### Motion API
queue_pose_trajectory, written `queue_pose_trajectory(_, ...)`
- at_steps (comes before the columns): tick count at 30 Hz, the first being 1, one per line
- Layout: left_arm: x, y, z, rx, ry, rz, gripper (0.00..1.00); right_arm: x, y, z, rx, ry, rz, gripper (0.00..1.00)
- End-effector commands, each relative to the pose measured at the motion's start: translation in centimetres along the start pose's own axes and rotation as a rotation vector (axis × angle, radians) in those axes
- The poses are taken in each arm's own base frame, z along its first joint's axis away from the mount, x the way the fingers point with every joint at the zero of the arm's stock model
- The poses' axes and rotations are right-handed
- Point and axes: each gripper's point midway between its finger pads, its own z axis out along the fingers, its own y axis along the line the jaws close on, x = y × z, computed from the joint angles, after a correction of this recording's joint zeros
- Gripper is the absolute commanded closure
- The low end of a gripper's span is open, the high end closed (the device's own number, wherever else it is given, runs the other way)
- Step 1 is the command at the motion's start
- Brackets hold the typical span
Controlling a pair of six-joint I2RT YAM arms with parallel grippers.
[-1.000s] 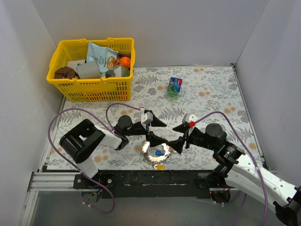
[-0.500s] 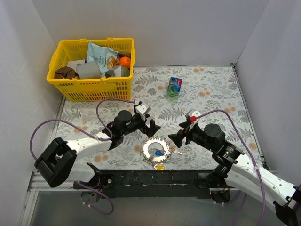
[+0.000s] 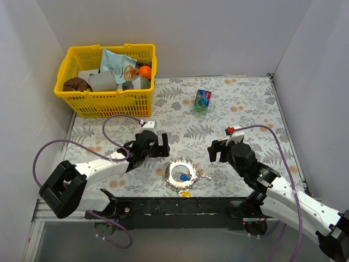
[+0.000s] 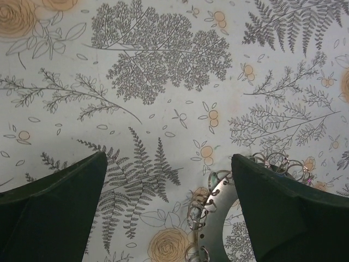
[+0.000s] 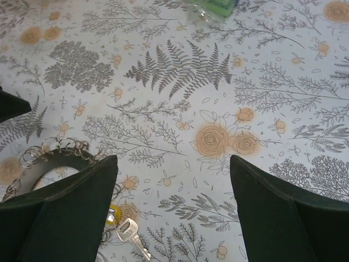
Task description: Put the keys on the keyring
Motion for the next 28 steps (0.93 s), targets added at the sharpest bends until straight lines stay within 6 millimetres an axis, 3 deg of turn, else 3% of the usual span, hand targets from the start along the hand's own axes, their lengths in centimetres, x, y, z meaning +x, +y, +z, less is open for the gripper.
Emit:
queue_pose_trajectory(1, 1.4, 1.1, -0.3, -0.054, 0.040, -0.070, 0.02, -0.2, -2.0, 0.0, 0.118, -0.025, 0.050, 0.09)
queue_pose_trajectory(6, 0.3, 1.7, -1.0, -0.076, -0.021, -0.092, 0.02, -0.1, -2.0, -0.1, 0.112, -0.023, 0.049, 0.10)
queue_pose_trajectory(13, -2.4, 0.4, -1.9, -0.002, -0.126, -0.079, 0.02, -0.6, -2.7, -0.6, 0.143, -0.040, 0.047, 0.10)
queue_pose_trajectory(20, -4.8, 0.5, -3.5, 0.002, -0.230, -0.089, 0.02, -1.3, -3.0, -0.6, 0.154, -0.096, 0.049, 0.10)
queue_pose_trajectory(26, -6.5, -0.1, -5.0, 0.043, -0.297, -0.097, 0.02, -2.4, -3.5, -0.4, 0.181, -0.147, 0.021, 0.12)
queue_pose_trajectory(28, -6.8, 0.3, -5.1, 0.030, -0.318, -0.106, 0.02, -3.7, -3.9, -0.4, 0.202, -0.206, 0.008, 0.14)
